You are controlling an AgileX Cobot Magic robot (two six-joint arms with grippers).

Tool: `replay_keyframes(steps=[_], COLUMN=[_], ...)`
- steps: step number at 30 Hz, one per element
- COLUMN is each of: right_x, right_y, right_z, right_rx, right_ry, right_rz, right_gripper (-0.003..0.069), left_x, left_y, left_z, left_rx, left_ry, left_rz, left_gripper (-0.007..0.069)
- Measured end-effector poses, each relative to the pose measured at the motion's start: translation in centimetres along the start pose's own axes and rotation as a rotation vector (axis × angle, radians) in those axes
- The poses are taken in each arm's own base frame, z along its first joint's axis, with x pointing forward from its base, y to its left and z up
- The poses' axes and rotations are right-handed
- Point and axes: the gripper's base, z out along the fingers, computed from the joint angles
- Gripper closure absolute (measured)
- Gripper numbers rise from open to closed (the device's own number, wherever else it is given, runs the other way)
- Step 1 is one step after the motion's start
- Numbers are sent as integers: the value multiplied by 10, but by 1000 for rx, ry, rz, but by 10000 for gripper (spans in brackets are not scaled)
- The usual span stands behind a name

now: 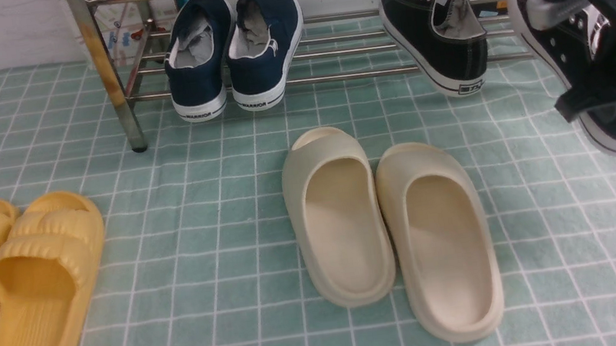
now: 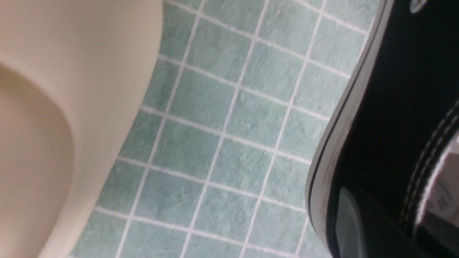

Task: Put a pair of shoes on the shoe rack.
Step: Use the right arm to put a shoe into the shoe rack

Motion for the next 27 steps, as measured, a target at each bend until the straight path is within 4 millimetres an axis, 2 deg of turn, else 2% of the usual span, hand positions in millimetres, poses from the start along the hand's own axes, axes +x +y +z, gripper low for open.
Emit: replay_keyframes(steps=[1, 2, 5, 9, 20, 27], right_x=[-1, -11, -26, -46, -98, -109], right_y=[-1, -7, -13, -13, -6, -4], right_z=[1, 13, 31, 49, 64, 67], right_rx=[1, 8, 14, -9, -108, -154], right_ry=[1, 12, 24, 22, -70, -66], right_rz=[-2, -1, -17, -51, -108, -130], right_gripper=[636, 636, 636, 636, 636, 636], left_x=[0, 0, 0, 0, 0, 0], left_y=[0, 0, 0, 0, 0, 0], left_z=[0, 0, 0, 0, 0, 0], left_rx=[0, 0, 0, 0, 0, 0], left_ry=[0, 0, 0, 0, 0, 0], left_rz=[0, 0, 0, 0, 0, 0], left_gripper=[424, 423, 419, 417, 407, 407])
